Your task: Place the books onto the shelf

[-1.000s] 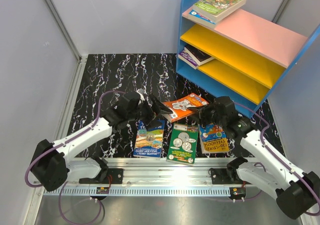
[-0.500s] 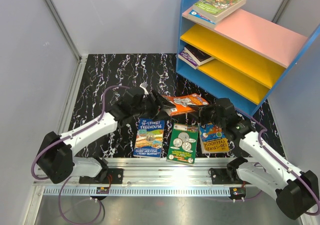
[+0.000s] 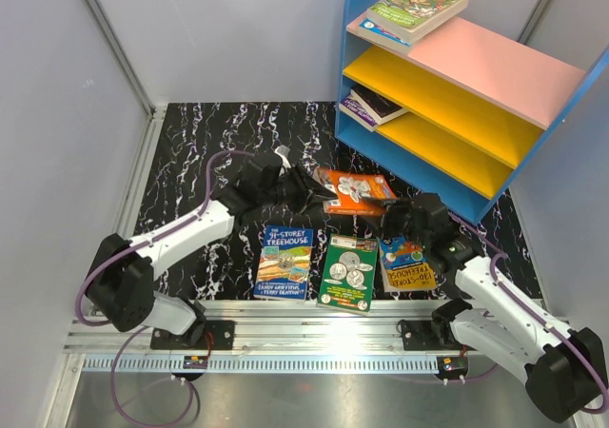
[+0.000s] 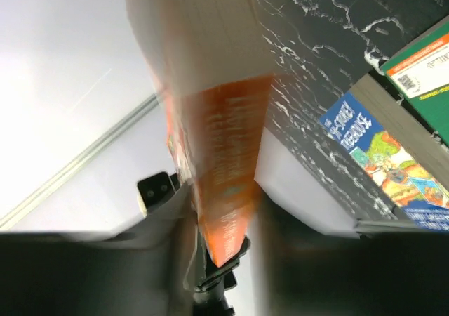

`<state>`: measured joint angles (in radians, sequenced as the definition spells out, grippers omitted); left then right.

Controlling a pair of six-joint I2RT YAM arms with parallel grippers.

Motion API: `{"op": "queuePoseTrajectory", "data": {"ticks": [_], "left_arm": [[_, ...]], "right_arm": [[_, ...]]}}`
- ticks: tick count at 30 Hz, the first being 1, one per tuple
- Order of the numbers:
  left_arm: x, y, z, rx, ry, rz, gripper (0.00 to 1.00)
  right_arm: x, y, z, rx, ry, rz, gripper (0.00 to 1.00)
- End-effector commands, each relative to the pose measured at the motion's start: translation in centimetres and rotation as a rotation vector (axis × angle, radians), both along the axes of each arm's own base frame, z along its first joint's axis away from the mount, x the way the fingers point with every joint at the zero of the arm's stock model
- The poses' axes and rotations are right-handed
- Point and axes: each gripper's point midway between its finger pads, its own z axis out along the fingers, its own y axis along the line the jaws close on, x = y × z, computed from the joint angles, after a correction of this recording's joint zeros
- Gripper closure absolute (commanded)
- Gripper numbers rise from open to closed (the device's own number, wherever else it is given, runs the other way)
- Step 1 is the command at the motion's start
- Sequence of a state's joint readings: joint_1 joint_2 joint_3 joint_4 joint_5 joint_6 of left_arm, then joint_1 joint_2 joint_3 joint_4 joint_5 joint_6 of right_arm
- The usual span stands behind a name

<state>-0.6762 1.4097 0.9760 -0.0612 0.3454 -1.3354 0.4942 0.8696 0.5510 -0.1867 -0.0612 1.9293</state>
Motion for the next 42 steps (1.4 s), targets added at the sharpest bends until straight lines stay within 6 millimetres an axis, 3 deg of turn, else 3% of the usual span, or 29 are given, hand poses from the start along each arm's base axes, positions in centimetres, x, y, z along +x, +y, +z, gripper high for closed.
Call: {"op": "queuePoseTrajectory", "data": {"ticks": [1, 2, 3, 4, 6, 7, 9, 10, 12, 14, 19, 21, 23, 24, 26, 27, 28, 30, 31, 32, 41, 42], "left_arm": [[2.5, 0.0, -0.8, 0.064, -0.1, -0.004, 1.0], [2.9, -0.1, -0.7, 0.059, -0.117, -0.008, 1.0], [3.2, -0.2, -0.7, 0.061, -0.131, -0.015, 1.0], [3.5, -0.4, -1.4, 0.066, -0.123, -0.023, 1.0], [4.2, -0.7, -1.2, 0.038, -0.146, -0.032, 1.0], [4.7, -0.8, -1.7, 0.031, -0.143, -0.029, 1.0], [5.5, -1.5, -1.0, -0.043, -0.196, -0.039, 1.0], [6.0, -1.6, -1.6, -0.052, -0.195, -0.039, 1.0], [6.9, -2.6, 0.3, -0.141, -0.276, -0.058, 1.0], [8.1, -3.4, 0.5, -0.199, -0.32, -0.068, 1.0], [10.5, -5.3, 2.7, -0.336, -0.386, -0.112, 1.0], [11.7, -5.7, 1.4, -0.321, -0.37, -0.096, 1.0], [13.1, -5.8, 1.5, -0.33, -0.383, -0.076, 1.0], [13.9, -6.0, 0.2, -0.333, -0.352, -0.057, 1.0], [15.3, -6.1, 0.9, -0.373, -0.36, -0.026, 1.0], [16.2, -6.3, -0.5, -0.385, -0.346, -0.008, 1.0], [17.0, -6.3, 0.8, -0.429, -0.387, 0.001, 1.0], [18.2, -6.5, 0.6, -0.463, -0.374, 0.033, 1.0], [19.1, -6.6, -0.6, -0.456, -0.364, 0.047, 1.0], [19.8, -6.7, -0.2, -0.464, -0.374, 0.056, 1.0], [25.5, -6.0, -6.9, -0.31, -0.246, 0.269, 1.0], [26.4, -6.0, -6.5, -0.317, -0.255, 0.309, 1.0]], "right_arm": [[0.3, 2.4, 9.3, 0.154, -0.271, 0.11, 0.39], [0.1, 2.6, 9.4, 0.139, -0.267, 0.129, 0.01], [-0.1, 2.3, 8.1, 0.091, -0.205, 0.134, 0.0], [-0.2, 2.2, 9.1, 0.052, -0.234, 0.152, 0.0], [-0.6, 1.0, 8.5, -0.021, -0.194, 0.152, 0.0], [-0.7, 0.4, 9.6, -0.058, -0.229, 0.158, 0.0], [-1.4, -1.0, 9.8, -0.104, -0.229, 0.148, 0.0], [-1.4, -2.1, 10.4, -0.131, -0.25, 0.127, 0.0], [-2.3, -3.4, 10.8, -0.159, -0.263, 0.109, 0.0], [-2.9, -4.5, 11.3, -0.167, -0.289, 0.078, 0.0], [-3.7, -5.3, 10.9, -0.196, -0.282, 0.071, 0.0], [-3.6, -5.4, 11.1, -0.206, -0.287, 0.075, 0.0], [-3.5, -5.4, 11.5, -0.228, -0.3, 0.086, 0.0], [-3.5, -5.4, 11.5, -0.247, -0.306, 0.098, 0.0], [-3.3, -5.4, 12.0, -0.264, -0.315, 0.104, 0.0], [-3.3, -5.4, 12.4, -0.279, -0.332, 0.11, 0.0], [-3.2, -5.4, 12.3, -0.284, -0.327, 0.116, 0.0], [-3.1, -5.3, 12.0, -0.293, -0.319, 0.126, 0.0], [-3.0, -5.2, 11.7, -0.293, -0.312, 0.136, 0.0], [-3.0, -5.2, 11.5, -0.291, -0.306, 0.139, 0.0], [-2.0, -4.9, 9.9, -0.285, -0.261, 0.192, 0.0], [-1.9, -4.9, 9.8, -0.289, -0.258, 0.199, 0.0]]}}
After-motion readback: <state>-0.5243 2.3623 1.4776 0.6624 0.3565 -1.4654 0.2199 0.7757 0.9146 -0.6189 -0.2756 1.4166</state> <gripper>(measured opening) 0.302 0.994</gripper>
